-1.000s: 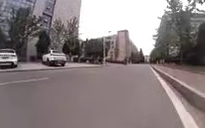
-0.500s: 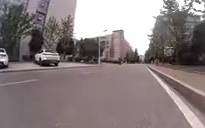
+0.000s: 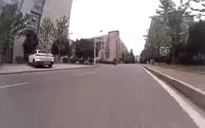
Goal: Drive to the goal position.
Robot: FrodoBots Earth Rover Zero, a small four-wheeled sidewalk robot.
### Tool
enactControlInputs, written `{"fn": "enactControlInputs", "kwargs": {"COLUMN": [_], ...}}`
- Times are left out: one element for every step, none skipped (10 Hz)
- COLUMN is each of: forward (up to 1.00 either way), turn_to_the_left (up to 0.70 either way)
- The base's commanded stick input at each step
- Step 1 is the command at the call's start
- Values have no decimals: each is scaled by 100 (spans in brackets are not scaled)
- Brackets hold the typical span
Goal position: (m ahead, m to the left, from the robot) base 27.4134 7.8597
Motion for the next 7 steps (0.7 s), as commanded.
{"fn": "enactControlInputs", "kwargs": {"forward": [70,70,70,70,70,70,70], "turn_to_the_left": [14,14,14,14,14,14,14]}}
